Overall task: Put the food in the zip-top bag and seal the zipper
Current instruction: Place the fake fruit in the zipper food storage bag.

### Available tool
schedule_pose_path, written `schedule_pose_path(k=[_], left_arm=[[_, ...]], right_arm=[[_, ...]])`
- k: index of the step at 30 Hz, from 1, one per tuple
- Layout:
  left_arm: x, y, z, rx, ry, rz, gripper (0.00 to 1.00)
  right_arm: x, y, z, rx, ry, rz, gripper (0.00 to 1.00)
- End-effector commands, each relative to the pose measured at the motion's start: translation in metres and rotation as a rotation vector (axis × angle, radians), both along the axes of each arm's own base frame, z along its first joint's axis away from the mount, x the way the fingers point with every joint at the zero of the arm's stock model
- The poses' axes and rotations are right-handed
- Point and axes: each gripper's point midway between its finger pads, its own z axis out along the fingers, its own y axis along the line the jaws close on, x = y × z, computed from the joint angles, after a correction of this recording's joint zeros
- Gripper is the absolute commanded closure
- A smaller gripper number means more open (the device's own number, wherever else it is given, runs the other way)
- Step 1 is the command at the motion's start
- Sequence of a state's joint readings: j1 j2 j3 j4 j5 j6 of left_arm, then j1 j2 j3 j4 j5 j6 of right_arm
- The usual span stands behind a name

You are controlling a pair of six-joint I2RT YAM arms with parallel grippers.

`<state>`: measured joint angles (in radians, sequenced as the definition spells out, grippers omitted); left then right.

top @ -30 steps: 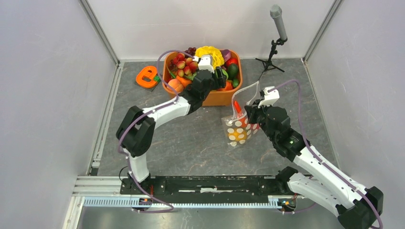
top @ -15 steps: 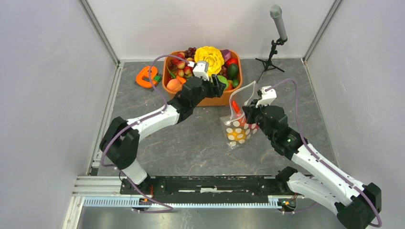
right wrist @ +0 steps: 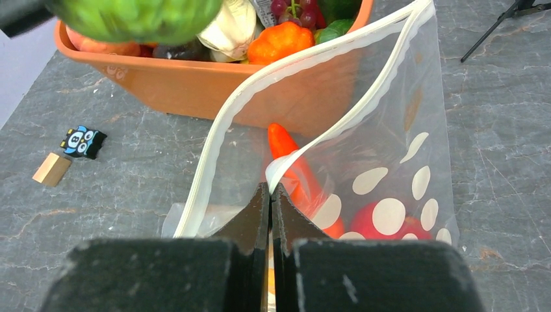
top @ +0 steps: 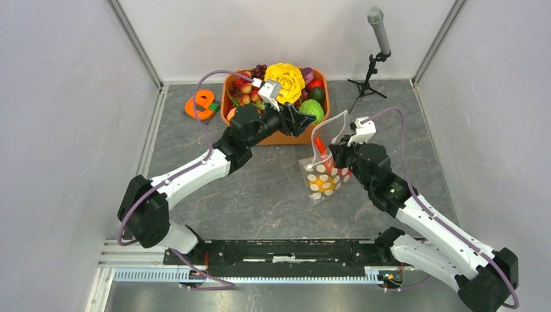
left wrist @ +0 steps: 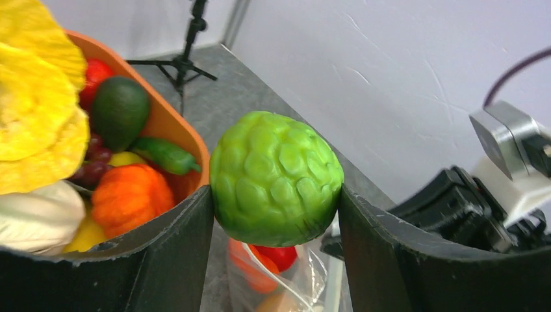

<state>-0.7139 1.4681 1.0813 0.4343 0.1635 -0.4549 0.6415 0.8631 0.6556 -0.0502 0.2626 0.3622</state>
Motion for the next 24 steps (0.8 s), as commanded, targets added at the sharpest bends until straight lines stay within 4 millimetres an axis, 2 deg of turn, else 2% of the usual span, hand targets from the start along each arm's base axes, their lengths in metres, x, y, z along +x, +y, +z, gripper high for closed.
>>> schedule_pose_path(k=[1, 5, 9, 12, 17, 24], left_arm=[[-0.030, -0.023, 0.012, 0.007, -0.061, -0.212, 0.56], [-0.044, -0.039, 0.004, 0.057, -0.088, -0.315, 0.56], [-0.045, -0.049, -0.011, 0.125, -0.085, -0.349, 0.56], [-0.048, -0.053, -0.015, 0.162, -0.091, -0.367, 0.55], [-0.030, -0.047, -0.035, 0.265, -0.070, -0.248, 0.55], [-0.023, -0.046, -0.046, 0.301, -0.048, -0.204, 0.53]], right_arm=[[-0.001, 0.004, 0.021, 0.066, -0.052, 0.006, 1.00], [0.000, 0.003, 0.023, 0.069, -0.055, 0.001, 1.00], [-0.002, 0.005, 0.019, 0.086, -0.040, 0.011, 1.00], [-0.004, 0.004, 0.022, 0.092, -0.050, 0.007, 1.00], [-0.005, 0.000, 0.028, 0.100, -0.067, -0.006, 1.00], [-0.008, 0.006, 0.036, 0.121, -0.100, 0.035, 1.00]])
